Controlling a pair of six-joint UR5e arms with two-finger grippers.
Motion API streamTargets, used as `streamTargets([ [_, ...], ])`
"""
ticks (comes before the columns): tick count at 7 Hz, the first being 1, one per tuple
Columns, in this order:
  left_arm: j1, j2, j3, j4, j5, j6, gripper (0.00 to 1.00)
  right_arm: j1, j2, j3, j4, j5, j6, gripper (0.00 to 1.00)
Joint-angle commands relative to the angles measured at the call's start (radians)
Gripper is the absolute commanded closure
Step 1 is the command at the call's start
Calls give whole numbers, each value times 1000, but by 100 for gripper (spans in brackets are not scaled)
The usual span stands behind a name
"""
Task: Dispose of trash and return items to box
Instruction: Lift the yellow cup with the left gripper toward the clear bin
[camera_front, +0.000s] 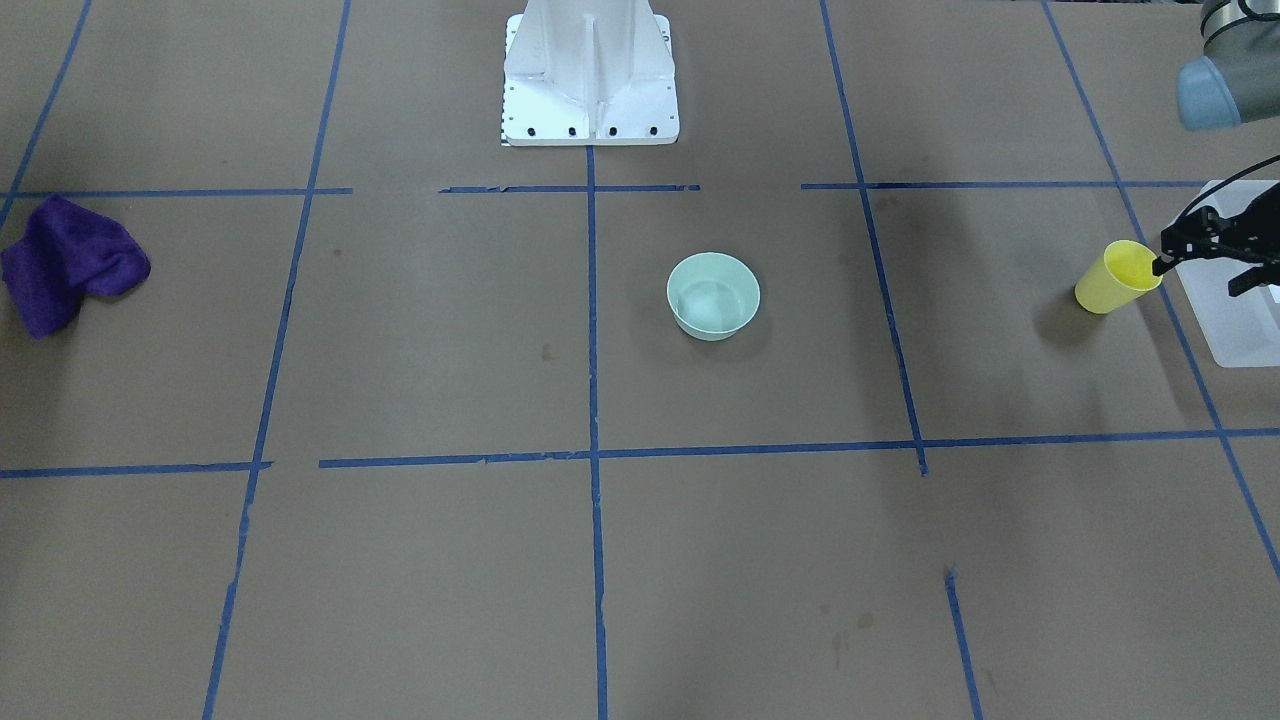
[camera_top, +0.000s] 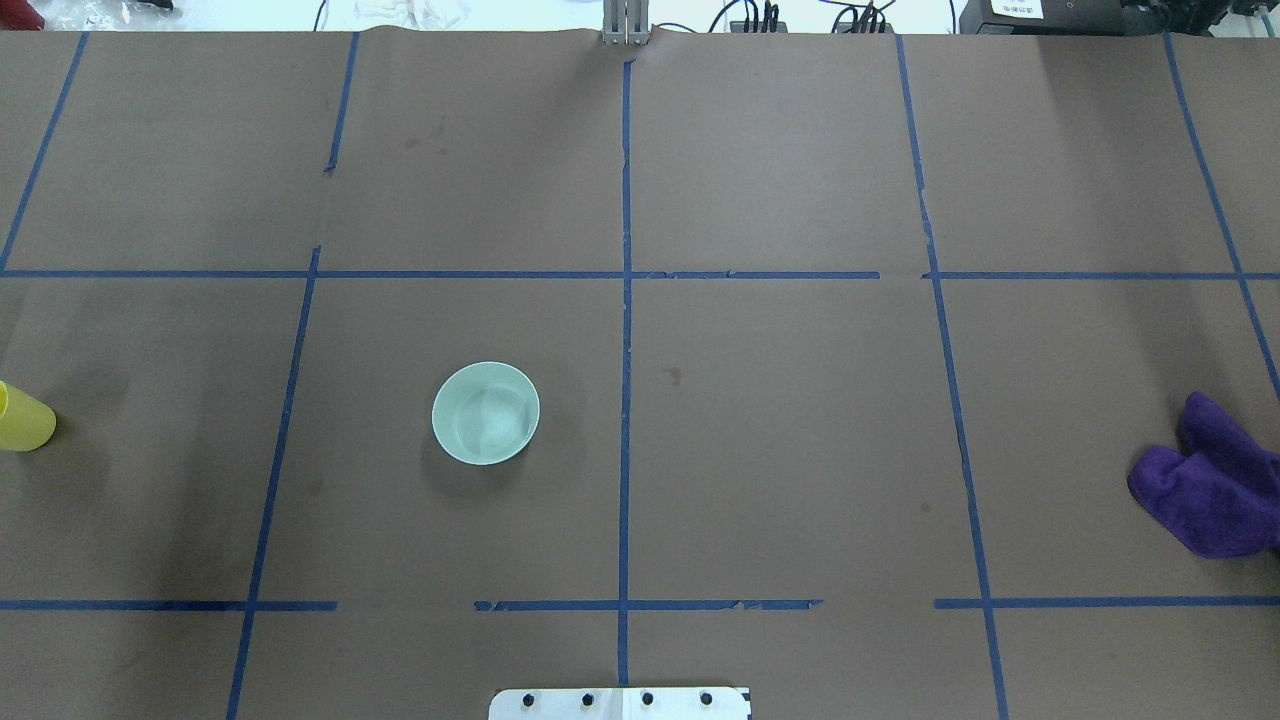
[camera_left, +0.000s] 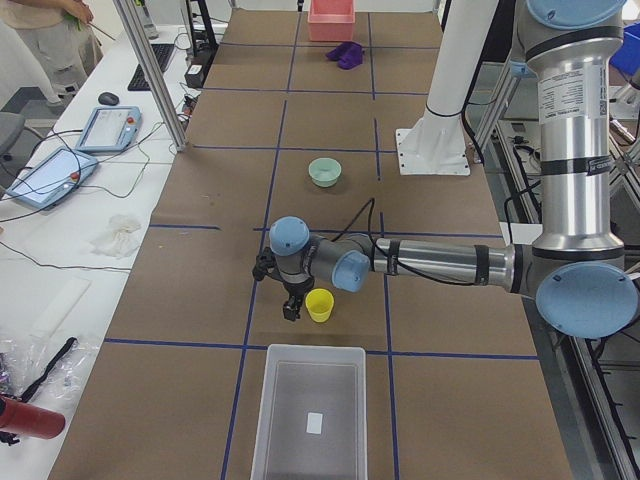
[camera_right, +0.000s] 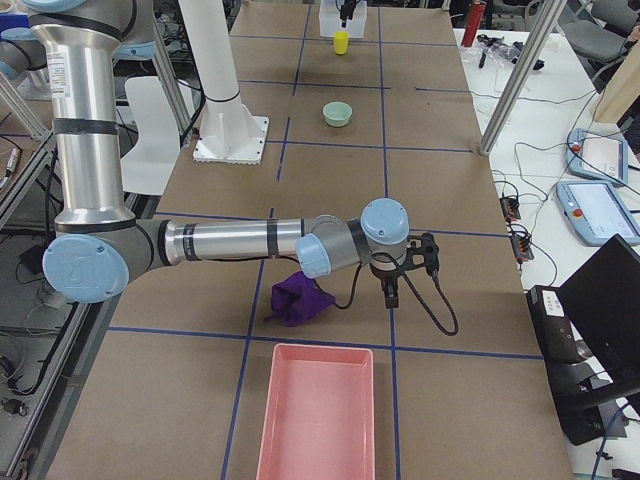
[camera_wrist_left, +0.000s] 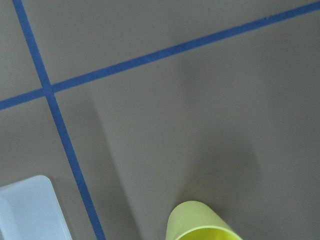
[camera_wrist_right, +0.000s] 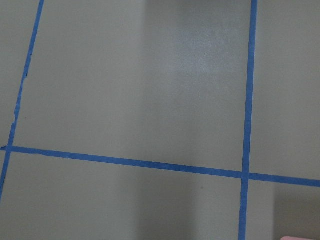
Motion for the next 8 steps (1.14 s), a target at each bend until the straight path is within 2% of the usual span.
streamTargets([
  [1, 11, 33, 12, -37, 11, -9, 0, 0, -1, 2, 1, -1, 0, 0],
  [3, 23, -3, 86, -69, 11, -8, 0, 0, -1, 2, 1, -1, 0, 0],
  [8, 58, -46, 119, -71, 8, -11, 0, 0, -1, -3, -2, 0, -1, 0],
])
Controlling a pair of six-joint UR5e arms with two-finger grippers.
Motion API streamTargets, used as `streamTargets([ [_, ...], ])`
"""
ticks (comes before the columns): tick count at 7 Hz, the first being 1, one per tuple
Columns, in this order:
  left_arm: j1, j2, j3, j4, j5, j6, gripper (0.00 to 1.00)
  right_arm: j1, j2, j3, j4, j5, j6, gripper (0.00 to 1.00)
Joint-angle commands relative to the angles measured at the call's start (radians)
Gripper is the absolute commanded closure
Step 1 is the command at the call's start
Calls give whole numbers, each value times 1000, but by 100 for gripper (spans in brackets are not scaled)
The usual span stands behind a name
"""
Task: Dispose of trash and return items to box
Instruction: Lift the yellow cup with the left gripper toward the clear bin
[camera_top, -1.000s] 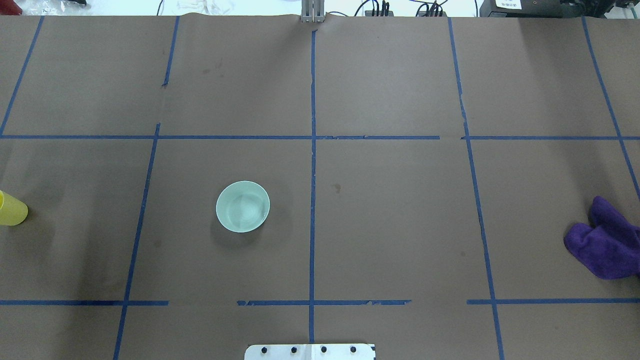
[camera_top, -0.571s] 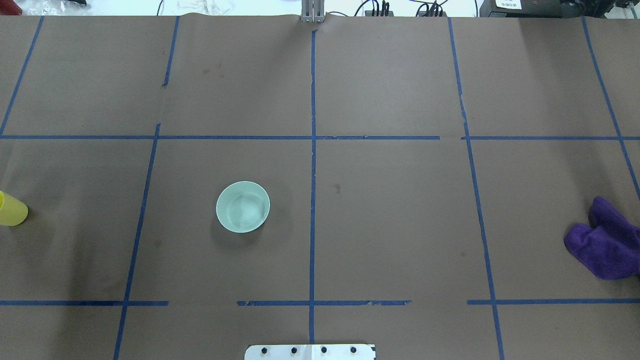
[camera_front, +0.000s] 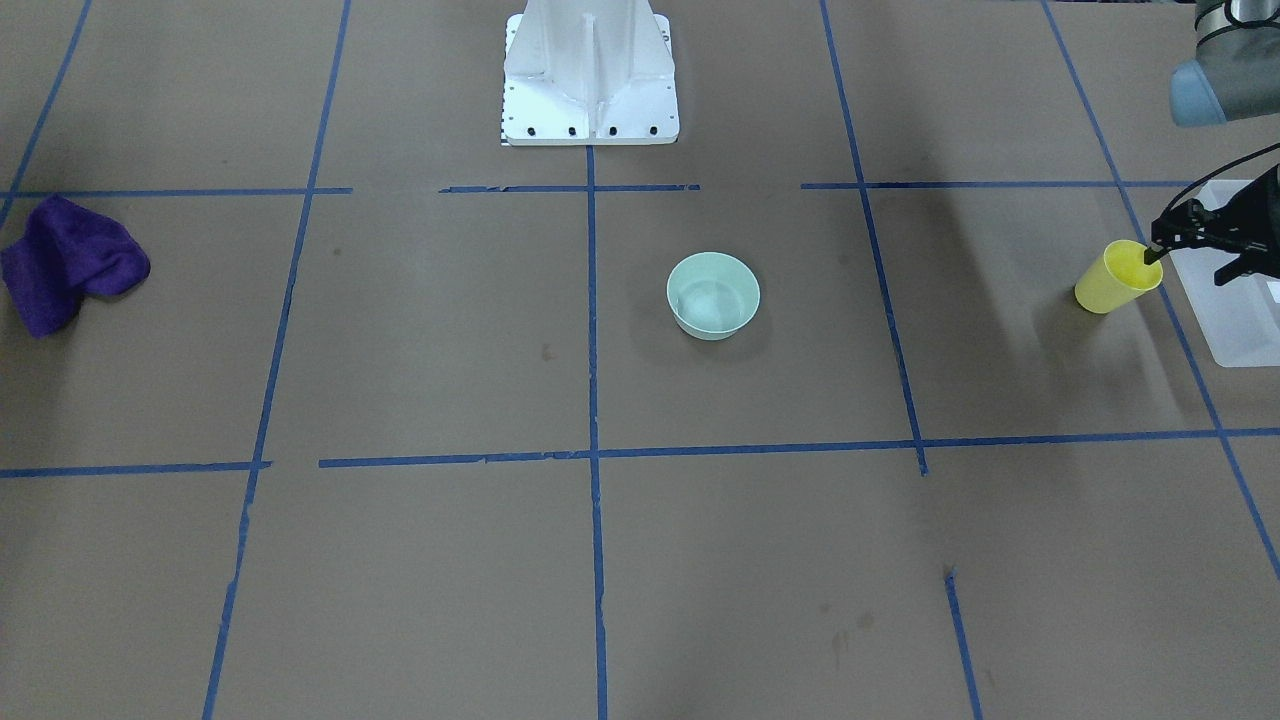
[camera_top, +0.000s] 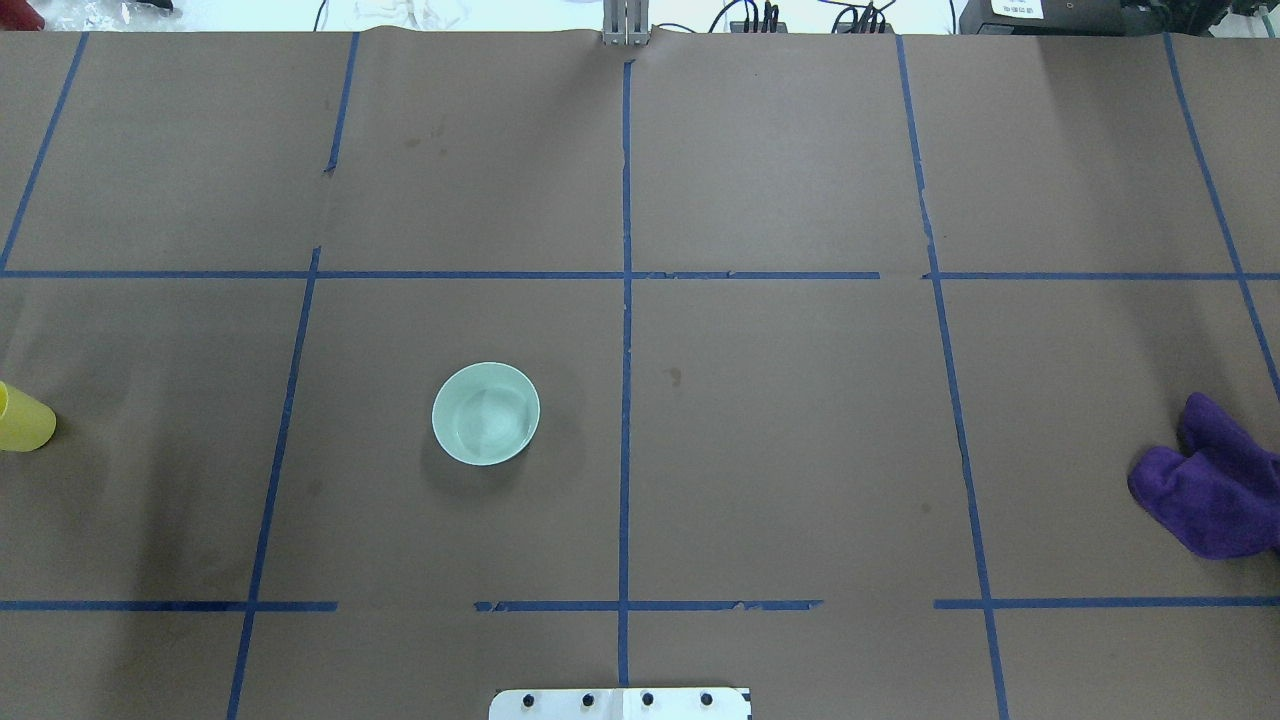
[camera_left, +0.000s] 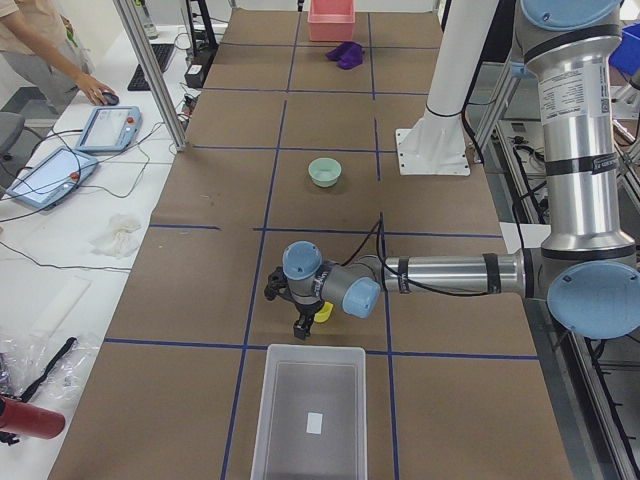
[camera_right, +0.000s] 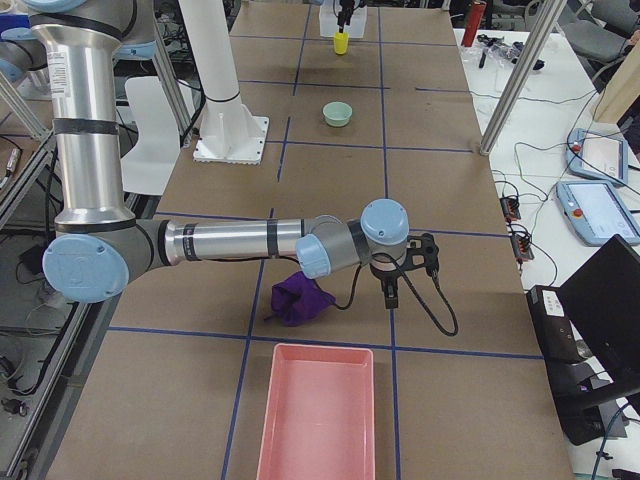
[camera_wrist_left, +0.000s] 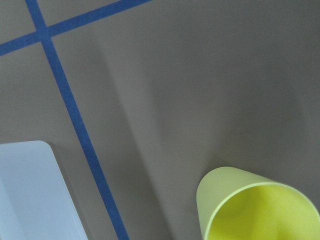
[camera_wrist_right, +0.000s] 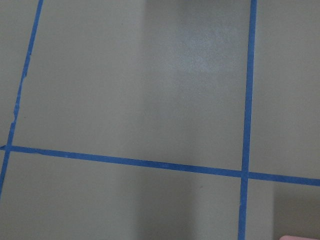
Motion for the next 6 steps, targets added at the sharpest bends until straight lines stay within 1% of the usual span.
streamTargets([
  [1, 52, -22, 34, -3, 0, 1, 0, 0, 0, -4, -1, 0, -1, 0],
  [2, 59, -30, 50, -16, 0, 1, 11, -2, -2, -9, -1, -1, -1, 0],
  [3, 63, -31, 62, -26, 0, 1, 60, -2, -2, -15, -1, -3, -1, 0],
  [4, 63, -31, 67, -26, -1, 1, 95, -3, 0, -16, -1, -3, -3, 0],
  [5, 63, -31, 67, -26, -1, 1, 100, -3, -2, -21, -1, -3, -4, 0],
  [6, 63, -31, 67, -26, -1, -1, 100, -3, 0, -21, -1, -3, -6, 0],
])
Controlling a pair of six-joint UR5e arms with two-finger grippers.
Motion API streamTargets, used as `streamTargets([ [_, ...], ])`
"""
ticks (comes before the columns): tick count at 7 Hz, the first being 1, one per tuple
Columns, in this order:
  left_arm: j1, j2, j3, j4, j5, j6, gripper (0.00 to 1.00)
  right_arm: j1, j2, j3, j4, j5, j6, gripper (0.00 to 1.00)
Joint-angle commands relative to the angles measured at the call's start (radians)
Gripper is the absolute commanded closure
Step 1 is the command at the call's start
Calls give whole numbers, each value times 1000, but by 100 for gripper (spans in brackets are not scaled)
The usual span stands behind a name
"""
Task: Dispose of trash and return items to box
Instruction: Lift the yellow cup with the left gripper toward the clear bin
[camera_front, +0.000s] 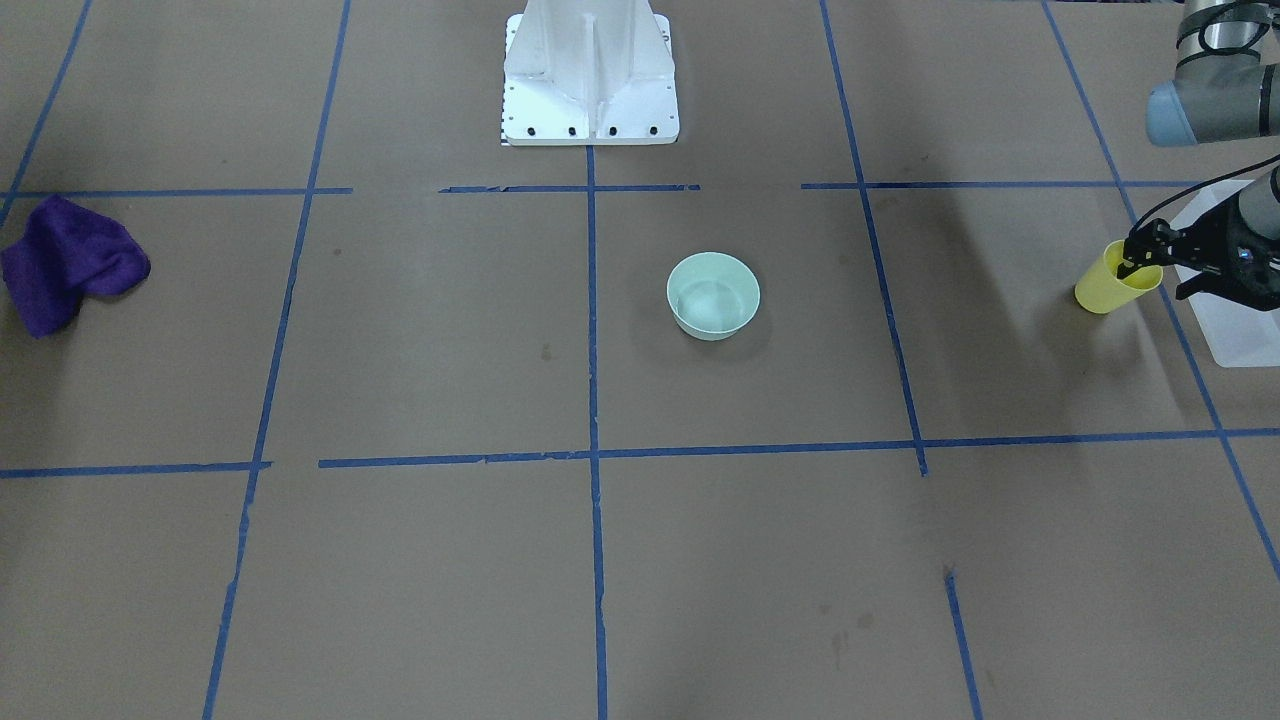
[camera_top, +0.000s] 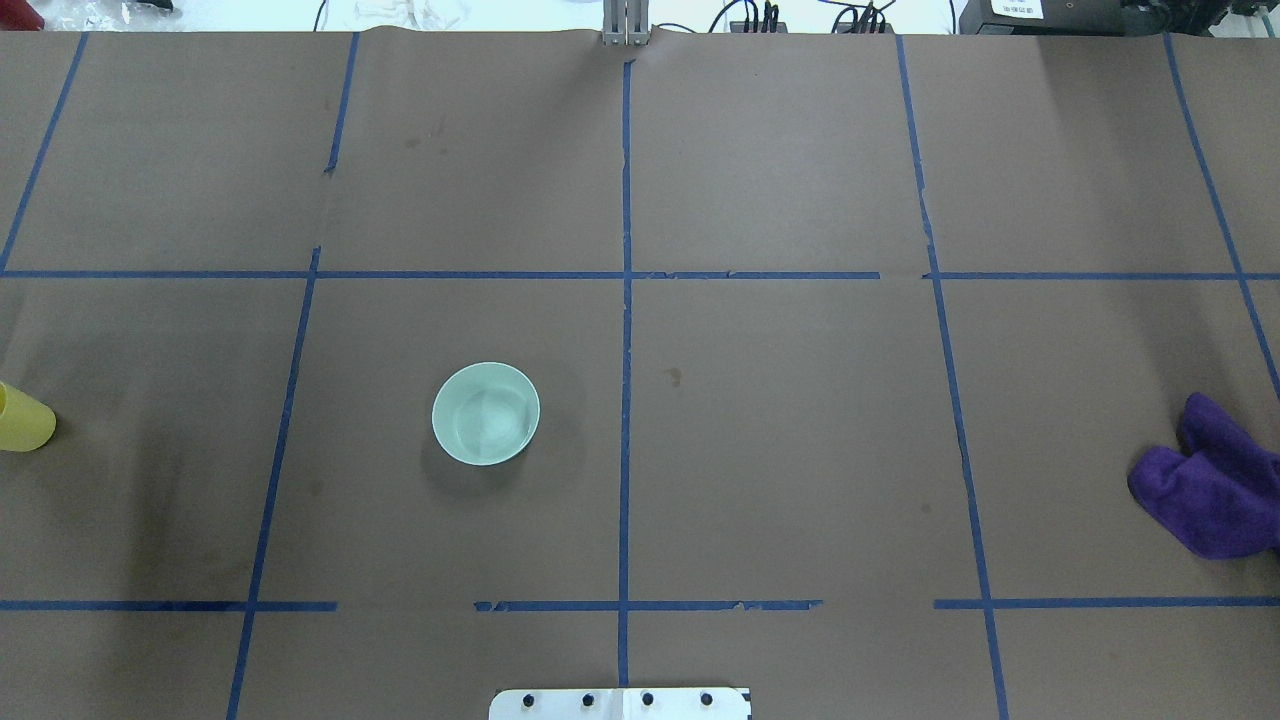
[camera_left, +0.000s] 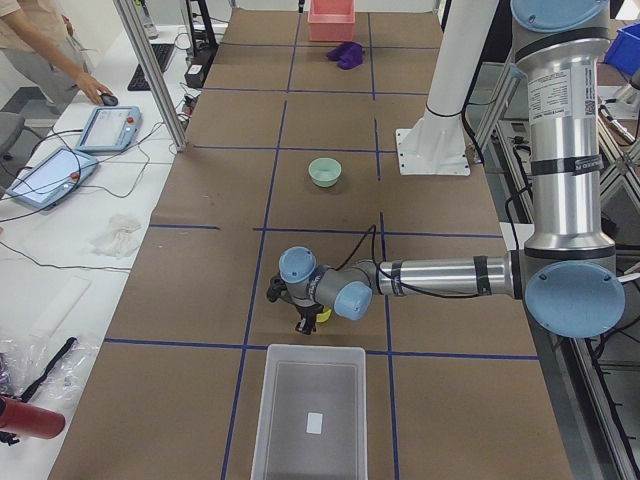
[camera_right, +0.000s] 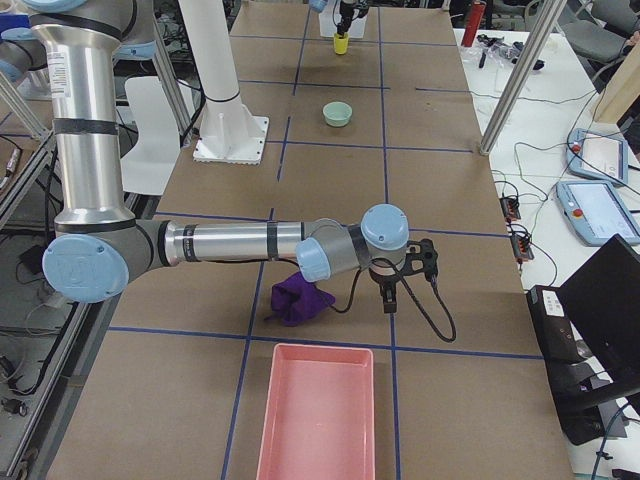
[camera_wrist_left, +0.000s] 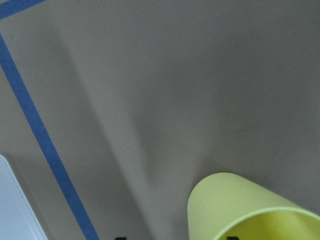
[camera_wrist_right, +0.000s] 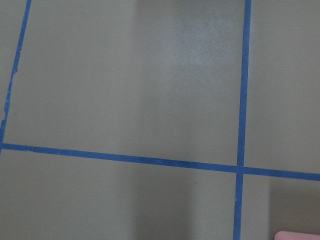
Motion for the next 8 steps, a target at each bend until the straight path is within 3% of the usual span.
streamTargets([
  [1, 1, 0, -5, -1, 0, -3, 100, 0, 1, -4, 0, 3, 0, 0],
  [2, 1, 0, -34, -2, -3, -103, 100, 0, 1, -7, -2, 35, -2, 0],
  [3, -4, 0, -146, 12, -2, -194, 100, 0, 1, -5, 0, 59, -3, 0],
  [5, -44, 0, -224, 13, -8, -185, 100, -26, 5, 1, 9, 55, 1, 0],
  [7, -257, 1, -185, 45, 0, 62, 100, -104, 5, 25, 27, 55, 38, 0],
  [8, -388, -5, -136, 118, 7, 244, 100, -178, 7, 50, 66, 57, 156, 0],
])
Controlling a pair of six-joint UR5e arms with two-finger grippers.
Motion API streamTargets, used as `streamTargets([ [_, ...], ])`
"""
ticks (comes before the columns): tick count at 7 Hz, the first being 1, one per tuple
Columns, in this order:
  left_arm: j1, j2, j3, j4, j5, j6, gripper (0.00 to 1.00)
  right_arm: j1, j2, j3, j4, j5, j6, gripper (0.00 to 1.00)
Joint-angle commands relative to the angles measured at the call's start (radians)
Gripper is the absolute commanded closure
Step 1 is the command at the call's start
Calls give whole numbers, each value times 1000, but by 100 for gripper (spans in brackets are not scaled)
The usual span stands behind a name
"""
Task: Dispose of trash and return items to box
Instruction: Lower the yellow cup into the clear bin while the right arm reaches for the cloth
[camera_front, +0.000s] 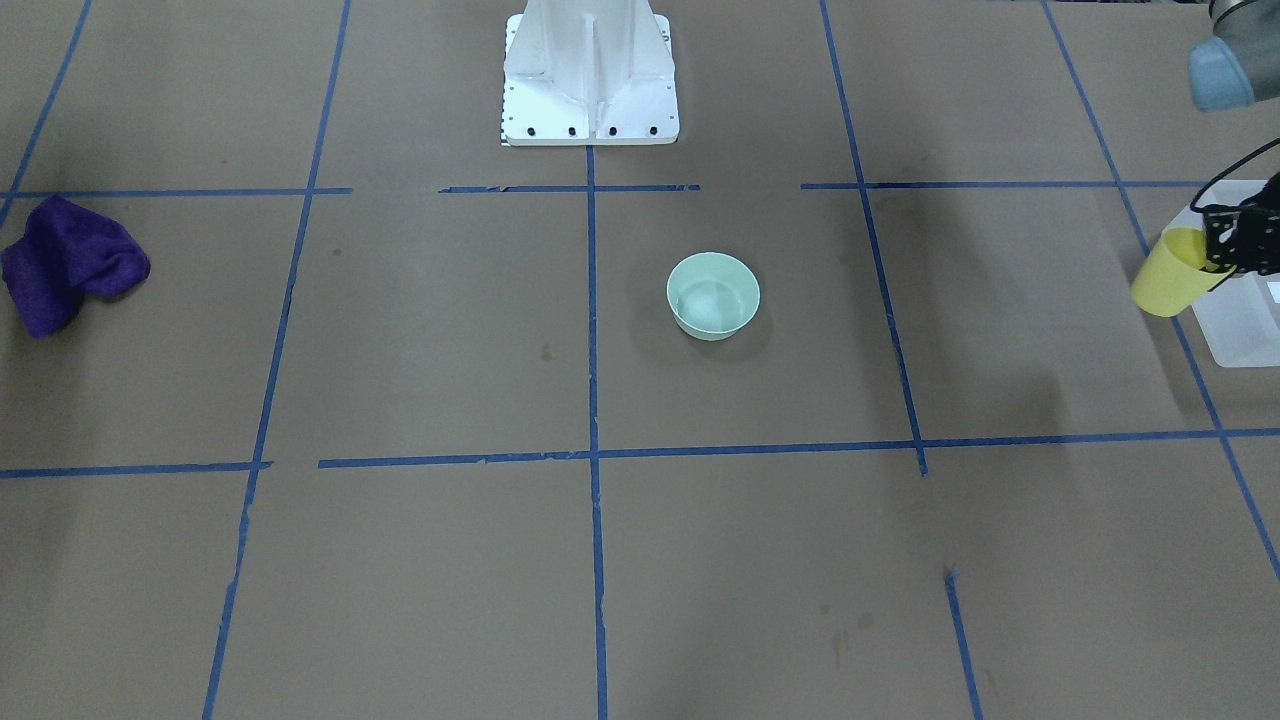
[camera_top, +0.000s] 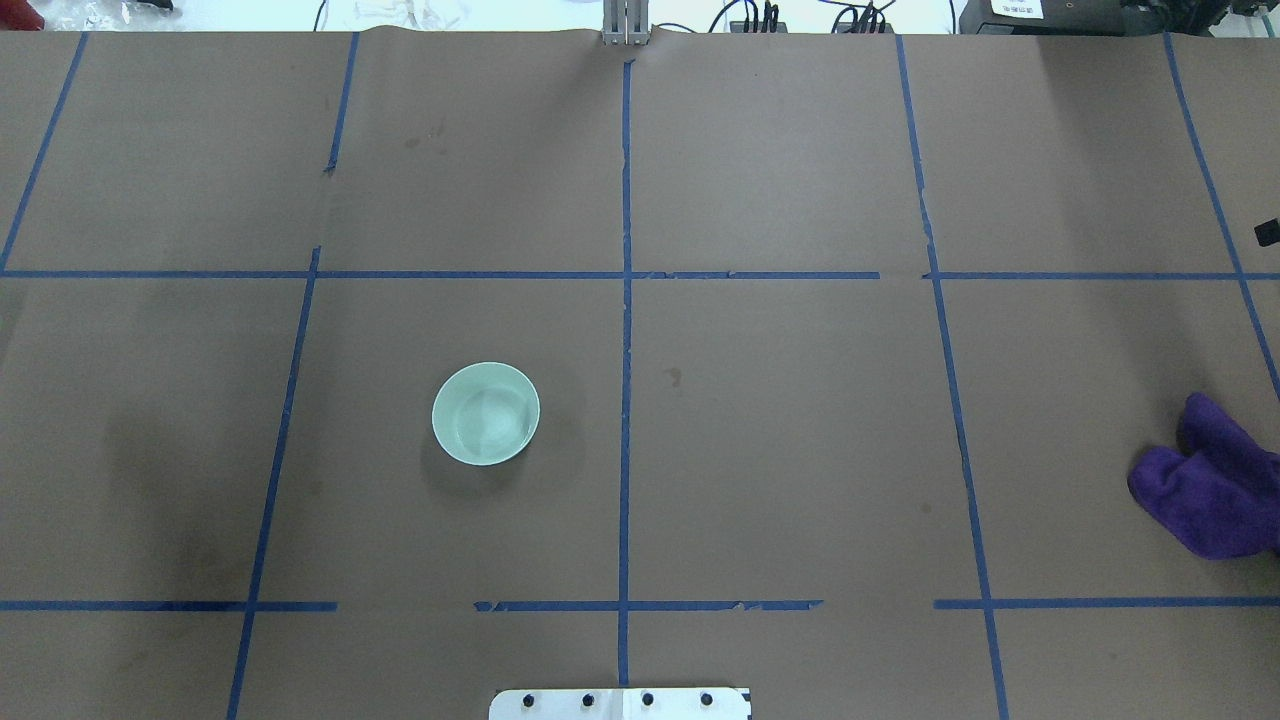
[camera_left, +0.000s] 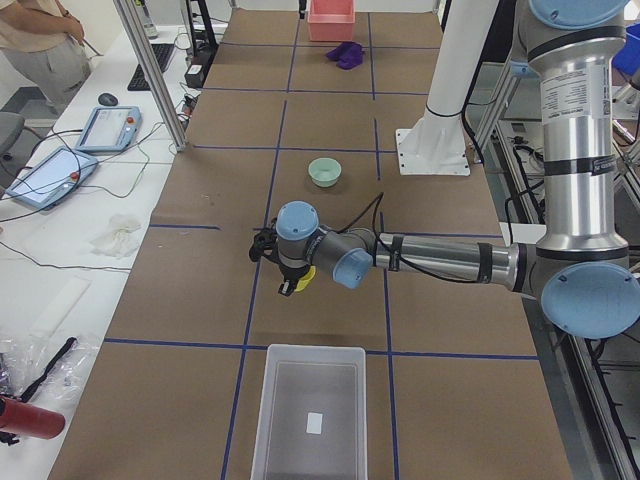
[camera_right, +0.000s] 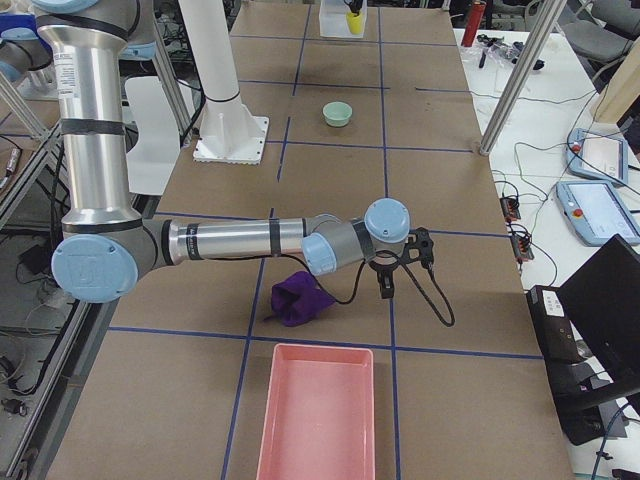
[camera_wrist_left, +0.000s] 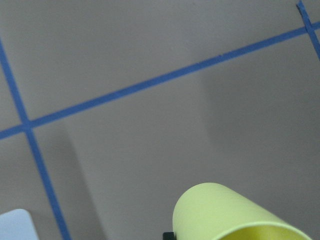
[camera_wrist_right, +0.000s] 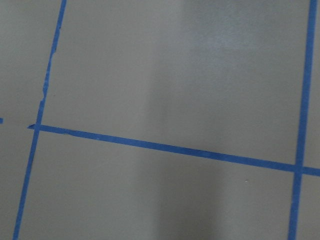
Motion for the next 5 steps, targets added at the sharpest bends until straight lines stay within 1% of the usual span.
streamTargets([
  [1, -214, -21, 138, 70, 20, 317, 100, -135, -5, 36, 135, -8, 216, 0],
  [2, -248, -24, 239, 67, 17, 398, 100, -157, -11, 37, 192, -11, 292, 0],
  [3, -254, -19, 302, 65, 17, 423, 100, -175, -11, 37, 193, -14, 305, 0],
  [5, -247, -18, 362, 65, 16, 373, 100, -177, -13, 40, 193, -13, 305, 0],
])
